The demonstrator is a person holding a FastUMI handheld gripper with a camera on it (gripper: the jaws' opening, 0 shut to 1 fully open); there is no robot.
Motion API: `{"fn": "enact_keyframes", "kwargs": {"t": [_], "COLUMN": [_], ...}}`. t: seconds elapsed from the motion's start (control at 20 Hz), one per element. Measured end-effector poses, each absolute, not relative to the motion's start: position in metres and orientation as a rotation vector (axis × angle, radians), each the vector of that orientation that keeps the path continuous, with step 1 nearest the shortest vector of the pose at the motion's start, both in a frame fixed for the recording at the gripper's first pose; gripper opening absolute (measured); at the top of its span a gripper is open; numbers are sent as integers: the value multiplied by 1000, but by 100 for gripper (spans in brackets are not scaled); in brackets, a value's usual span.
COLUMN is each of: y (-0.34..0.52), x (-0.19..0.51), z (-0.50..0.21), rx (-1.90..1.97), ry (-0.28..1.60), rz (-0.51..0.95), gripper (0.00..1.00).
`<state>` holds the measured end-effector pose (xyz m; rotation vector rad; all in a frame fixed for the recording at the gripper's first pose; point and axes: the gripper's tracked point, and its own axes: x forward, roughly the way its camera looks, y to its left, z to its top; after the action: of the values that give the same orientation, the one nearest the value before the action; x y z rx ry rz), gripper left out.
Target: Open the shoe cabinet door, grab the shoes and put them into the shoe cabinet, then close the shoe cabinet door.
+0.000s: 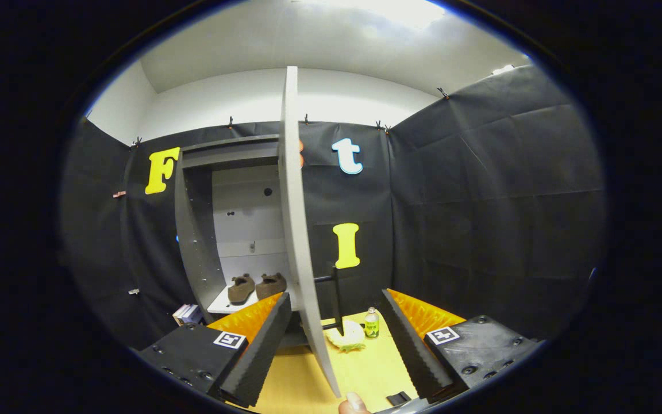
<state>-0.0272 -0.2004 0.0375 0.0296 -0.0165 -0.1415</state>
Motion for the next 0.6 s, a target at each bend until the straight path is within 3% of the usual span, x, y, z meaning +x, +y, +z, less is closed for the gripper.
{"fn": "enact_keyframes", "kwargs": {"t": [0.6], "y": [-219], "x": [44], "z": [-5], "rx": [46], "ry": [123], "rz": [-48], "gripper": [97]}}
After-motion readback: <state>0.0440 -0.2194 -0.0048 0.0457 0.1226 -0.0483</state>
